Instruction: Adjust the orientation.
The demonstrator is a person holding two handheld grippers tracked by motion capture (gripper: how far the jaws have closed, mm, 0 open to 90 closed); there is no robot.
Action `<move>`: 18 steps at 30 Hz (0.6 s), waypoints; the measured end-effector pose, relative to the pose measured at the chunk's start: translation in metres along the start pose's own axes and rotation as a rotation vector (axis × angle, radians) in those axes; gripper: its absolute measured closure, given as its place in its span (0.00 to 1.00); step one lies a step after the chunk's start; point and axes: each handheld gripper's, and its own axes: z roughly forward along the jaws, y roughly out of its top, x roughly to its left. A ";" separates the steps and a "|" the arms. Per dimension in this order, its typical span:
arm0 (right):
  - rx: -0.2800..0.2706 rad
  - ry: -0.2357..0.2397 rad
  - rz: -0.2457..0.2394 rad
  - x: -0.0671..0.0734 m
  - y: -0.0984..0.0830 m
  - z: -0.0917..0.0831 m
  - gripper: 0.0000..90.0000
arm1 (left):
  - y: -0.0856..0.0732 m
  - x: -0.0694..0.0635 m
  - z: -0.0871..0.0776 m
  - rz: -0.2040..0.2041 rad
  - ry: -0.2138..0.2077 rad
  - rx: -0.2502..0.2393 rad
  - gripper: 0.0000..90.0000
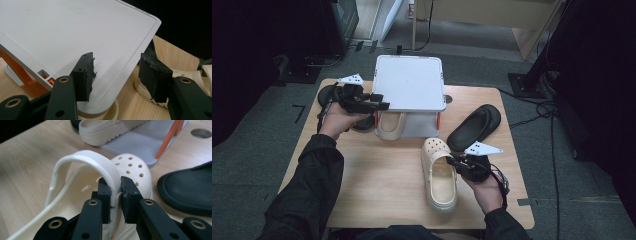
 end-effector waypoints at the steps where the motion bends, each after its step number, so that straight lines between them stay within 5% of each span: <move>1: 0.000 0.000 0.000 0.000 0.000 0.000 0.88 | 0.000 0.000 0.000 0.000 0.000 0.000 0.51; 11: 0.087 0.028 -0.032 0.005 -0.011 0.008 0.81 | 0.000 0.000 0.000 0.000 -0.002 0.000 0.51; 18: 0.089 0.037 -0.020 0.004 -0.012 0.012 0.71 | 0.000 0.000 0.000 0.001 -0.003 -0.001 0.51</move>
